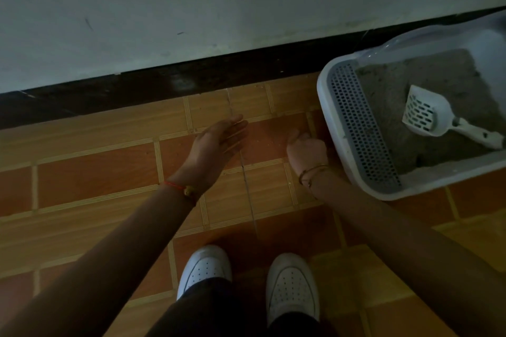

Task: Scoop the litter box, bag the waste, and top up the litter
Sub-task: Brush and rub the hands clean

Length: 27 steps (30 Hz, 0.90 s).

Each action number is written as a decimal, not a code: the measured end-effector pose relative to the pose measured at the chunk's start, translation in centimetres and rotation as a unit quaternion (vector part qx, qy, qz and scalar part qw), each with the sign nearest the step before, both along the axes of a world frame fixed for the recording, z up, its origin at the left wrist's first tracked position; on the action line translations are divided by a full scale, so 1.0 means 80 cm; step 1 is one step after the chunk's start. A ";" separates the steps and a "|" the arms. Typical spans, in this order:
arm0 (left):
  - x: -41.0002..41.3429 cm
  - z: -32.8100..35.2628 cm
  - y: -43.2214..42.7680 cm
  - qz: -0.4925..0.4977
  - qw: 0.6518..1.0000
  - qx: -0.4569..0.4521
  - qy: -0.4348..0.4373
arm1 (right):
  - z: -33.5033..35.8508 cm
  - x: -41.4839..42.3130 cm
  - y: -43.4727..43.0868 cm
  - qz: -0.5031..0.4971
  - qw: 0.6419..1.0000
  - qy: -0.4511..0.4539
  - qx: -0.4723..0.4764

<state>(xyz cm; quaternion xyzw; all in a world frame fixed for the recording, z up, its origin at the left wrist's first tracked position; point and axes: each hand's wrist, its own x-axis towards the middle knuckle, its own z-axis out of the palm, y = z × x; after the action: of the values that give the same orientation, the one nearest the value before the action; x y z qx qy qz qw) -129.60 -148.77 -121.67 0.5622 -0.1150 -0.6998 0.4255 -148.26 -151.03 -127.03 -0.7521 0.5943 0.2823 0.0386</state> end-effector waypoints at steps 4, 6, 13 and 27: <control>0.002 -0.008 0.006 0.013 1.000 0.015 0.016 | 0.005 -0.003 -0.010 0.003 0.998 -0.025 -0.052; 0.002 -0.011 0.009 0.013 1.000 0.014 0.018 | 0.003 -0.001 -0.011 -0.001 0.998 -0.025 -0.060; 0.003 -0.012 0.016 0.028 0.997 0.019 0.064 | 0.000 -0.003 -0.020 -0.039 0.994 -0.105 -0.005; 0.009 -0.019 0.046 0.131 0.963 0.086 0.220 | 0.037 0.070 0.038 0.168 0.883 -0.435 -0.041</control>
<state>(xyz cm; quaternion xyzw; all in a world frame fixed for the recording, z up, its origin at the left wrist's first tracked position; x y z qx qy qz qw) -128.91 -145.06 -123.19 0.4388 0.1166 -0.7519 0.4780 -142.64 -148.01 -124.04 -0.8888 0.3934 -0.0958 0.2148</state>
